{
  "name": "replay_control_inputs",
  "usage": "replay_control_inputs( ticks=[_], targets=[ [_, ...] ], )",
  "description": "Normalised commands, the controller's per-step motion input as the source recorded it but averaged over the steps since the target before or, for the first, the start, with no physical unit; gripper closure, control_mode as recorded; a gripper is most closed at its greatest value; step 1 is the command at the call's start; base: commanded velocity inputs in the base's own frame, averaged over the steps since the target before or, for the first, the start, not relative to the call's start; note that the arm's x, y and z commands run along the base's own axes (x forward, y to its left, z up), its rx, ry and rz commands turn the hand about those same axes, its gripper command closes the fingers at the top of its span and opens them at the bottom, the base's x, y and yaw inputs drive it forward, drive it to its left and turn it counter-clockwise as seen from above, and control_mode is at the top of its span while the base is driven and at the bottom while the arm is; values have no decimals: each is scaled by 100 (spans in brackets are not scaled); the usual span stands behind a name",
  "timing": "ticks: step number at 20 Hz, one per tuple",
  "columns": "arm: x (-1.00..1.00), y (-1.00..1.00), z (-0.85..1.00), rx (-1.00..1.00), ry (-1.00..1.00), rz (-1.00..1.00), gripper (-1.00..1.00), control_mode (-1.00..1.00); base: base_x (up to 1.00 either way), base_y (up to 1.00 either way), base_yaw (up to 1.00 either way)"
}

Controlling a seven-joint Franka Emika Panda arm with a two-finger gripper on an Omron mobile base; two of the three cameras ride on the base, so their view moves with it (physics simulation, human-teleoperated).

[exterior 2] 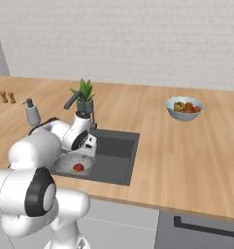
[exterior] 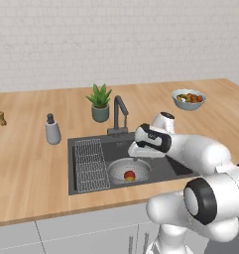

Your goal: Put the colander in the sink, put the kiwi, apple in the colander, and turn on the sink faucet and pour water over the colander.

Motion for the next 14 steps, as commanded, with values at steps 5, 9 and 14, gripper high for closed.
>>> replay_control_inputs(
  ticks=[5, 9, 14],
  targets=[
    [0, -44, 58, 13, 0, -5, -100, -100, 0, 0, 0],
    [23, -12, 25, 10, -1, -8, -100, -100, 0, 0, 0],
    [38, 0, 12, 7, -10, -7, -100, -100, 0, 0, 0]
  ],
)
